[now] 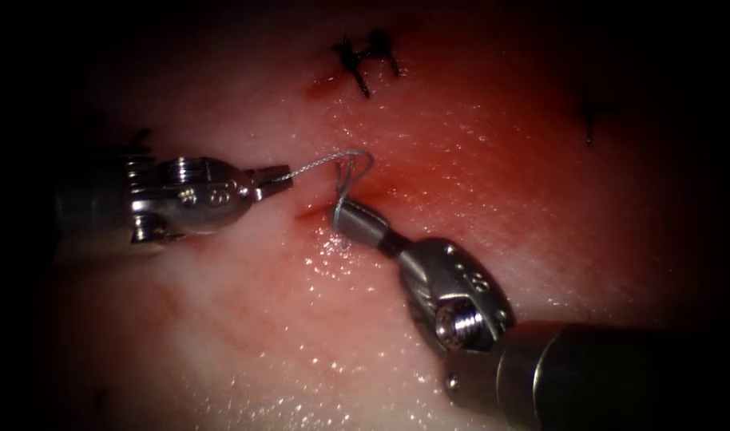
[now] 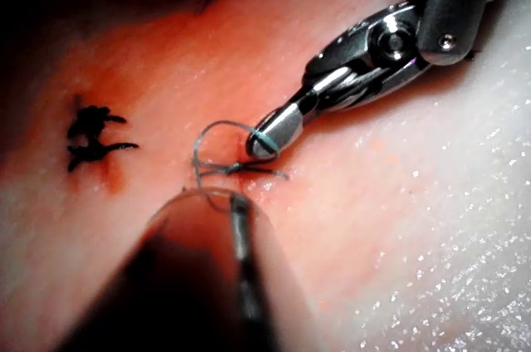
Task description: Wound Closure
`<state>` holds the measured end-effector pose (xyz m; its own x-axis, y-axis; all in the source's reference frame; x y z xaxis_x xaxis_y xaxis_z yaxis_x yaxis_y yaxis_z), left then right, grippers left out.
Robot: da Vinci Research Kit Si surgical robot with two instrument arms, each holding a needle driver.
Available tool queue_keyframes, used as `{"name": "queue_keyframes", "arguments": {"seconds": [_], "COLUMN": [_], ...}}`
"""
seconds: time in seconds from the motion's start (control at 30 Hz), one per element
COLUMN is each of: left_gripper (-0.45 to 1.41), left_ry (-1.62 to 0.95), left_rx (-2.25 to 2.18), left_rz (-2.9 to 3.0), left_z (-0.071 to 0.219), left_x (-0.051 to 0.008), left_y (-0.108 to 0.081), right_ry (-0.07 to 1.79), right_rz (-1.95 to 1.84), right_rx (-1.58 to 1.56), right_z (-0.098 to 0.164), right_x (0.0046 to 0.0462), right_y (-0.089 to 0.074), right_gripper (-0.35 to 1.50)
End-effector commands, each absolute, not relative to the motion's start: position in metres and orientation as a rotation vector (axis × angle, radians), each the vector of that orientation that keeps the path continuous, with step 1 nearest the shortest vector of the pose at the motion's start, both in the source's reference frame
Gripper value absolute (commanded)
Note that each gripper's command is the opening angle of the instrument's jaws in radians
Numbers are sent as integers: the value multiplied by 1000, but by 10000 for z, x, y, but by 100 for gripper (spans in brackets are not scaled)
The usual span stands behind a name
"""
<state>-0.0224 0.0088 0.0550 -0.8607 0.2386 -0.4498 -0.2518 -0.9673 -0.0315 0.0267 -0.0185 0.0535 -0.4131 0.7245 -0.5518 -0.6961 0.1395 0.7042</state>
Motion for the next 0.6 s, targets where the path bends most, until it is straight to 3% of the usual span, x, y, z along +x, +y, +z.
{"name": "queue_keyframes", "arguments": {"seconds": [0.03,0.6], "left_gripper": [-45,-45], "left_ry": [38,59], "left_rx": [-674,-688], "left_rz": [2805,2795], "left_z": [554,563], "left_x": [-230,-251], "left_y": [85,80], "right_ry": [1252,1355], "right_rz": [1548,1437], "right_rx": [36,119], "right_z": [546,543], "right_x": [268,293], "right_y": [-187,-177], "right_gripper": [-35,-35]}}
